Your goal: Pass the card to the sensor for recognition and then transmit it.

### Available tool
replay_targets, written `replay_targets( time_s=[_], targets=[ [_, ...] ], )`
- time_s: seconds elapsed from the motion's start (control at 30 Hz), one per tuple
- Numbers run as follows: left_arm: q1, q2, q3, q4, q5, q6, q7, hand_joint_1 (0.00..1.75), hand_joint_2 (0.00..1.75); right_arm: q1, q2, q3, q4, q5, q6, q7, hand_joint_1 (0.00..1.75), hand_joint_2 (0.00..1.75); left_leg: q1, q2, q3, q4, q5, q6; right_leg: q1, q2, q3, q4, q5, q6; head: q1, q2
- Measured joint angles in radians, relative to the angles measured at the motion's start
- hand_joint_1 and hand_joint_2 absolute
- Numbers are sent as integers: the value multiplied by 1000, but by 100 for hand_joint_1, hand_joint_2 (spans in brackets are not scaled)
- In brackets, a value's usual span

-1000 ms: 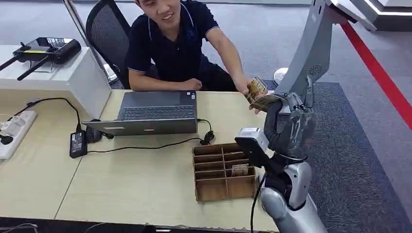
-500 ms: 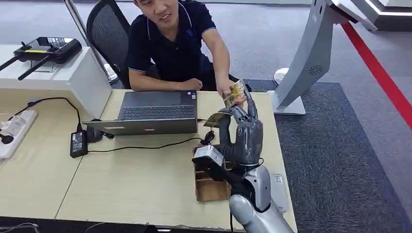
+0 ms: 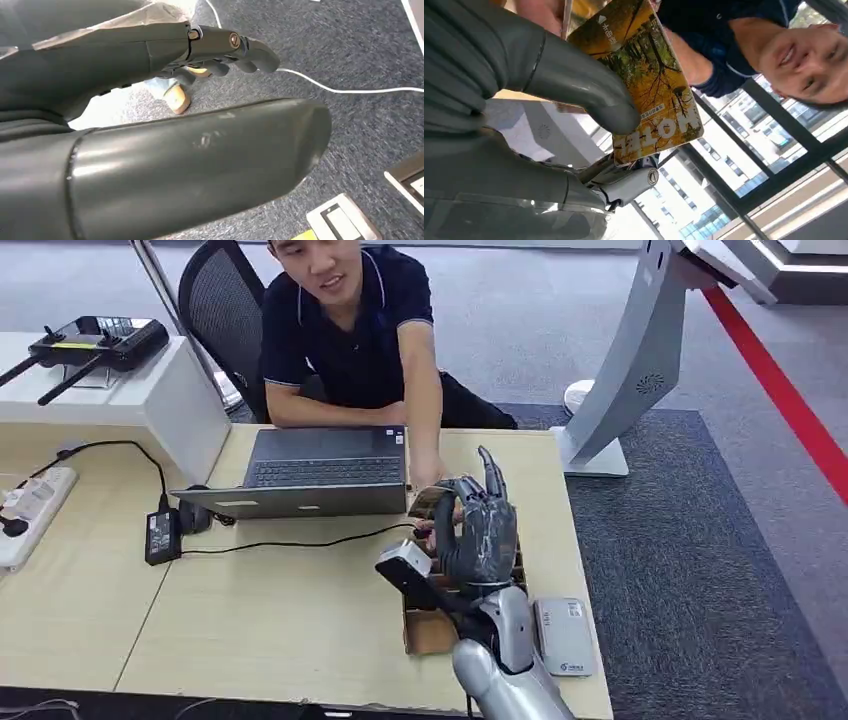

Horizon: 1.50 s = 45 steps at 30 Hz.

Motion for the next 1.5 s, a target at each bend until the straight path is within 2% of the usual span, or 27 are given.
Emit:
replay_targets(
  time_s=[0.23, 0.57, 0.6, 0.63, 0.77, 0.8, 0.97, 1.0, 1.23, 1.5],
  targets=[
    [1, 1, -6, 0, 3, 0, 0, 0, 0, 7, 3, -73, 7, 5, 0, 0, 175, 175, -1, 0, 0, 0, 0, 0, 0, 0, 0, 0, 0, 0, 0, 0],
    [3, 1, -7, 0, 6, 0, 0, 0, 0, 17, 3, -113, 7, 12, 0, 7, 175, 175, -1, 0, 0, 0, 0, 0, 0, 0, 0, 0, 0, 0, 0, 0],
    [3, 1, -7, 0, 6, 0, 0, 0, 0, 17, 3, -114, 7, 12, 0, 7, 117, 175, -1, 0, 0, 0, 0, 0, 0, 0, -1, 0, 0, 0, 0, 0],
    [3, 1, -7, 0, 6, 0, 0, 0, 0, 17, 3, -115, 7, 12, 0, 7, 0, 175, -1, 0, 0, 0, 0, 0, 0, 0, -1, 0, 0, 0, 0, 0],
    [3, 1, -8, 0, 6, 0, 0, 0, 0, 20, 3, -120, 7, 12, 0, 10, 0, 175, -1, 0, 0, 0, 0, 0, 0, 0, -1, 0, 0, 0, 0, 0],
    [3, 0, -9, 0, 6, 0, 0, 0, 0, 20, 3, -121, 7, 12, 0, 10, 0, 0, -1, 0, 0, 0, 0, 0, 0, 0, -1, 0, 0, 0, 0, 0],
    [3, -2, -12, 0, 5, 0, 0, 0, 0, 21, 4, -125, 7, 24, 0, 10, 0, 0, -1, 1, 0, 0, 0, 0, 0, 0, -1, 0, 0, 0, 0, 0],
    [3, -2, -12, 0, 4, 0, 0, 0, 0, 22, 5, -126, 7, 25, 0, 9, 0, 175, -1, 1, 0, 0, 0, 0, 0, 0, -1, 0, 0, 0, 0, 0],
    [3, -3, -12, 0, 7, 1, 0, 0, 0, 25, 8, -129, 6, 31, 0, 8, 0, 175, -1, 1, 0, 0, 0, 0, 1, 0, -1, 0, 0, 0, 0, 0],
    [6, -2, -11, 0, 27, 10, 0, 0, 0, 34, -15, -98, -21, -6, 0, 123, 0, 175, -1, 1, 0, 0, 0, 0, 1, 0, -1, 0, 0, 0, 0, 0]
  ],
)
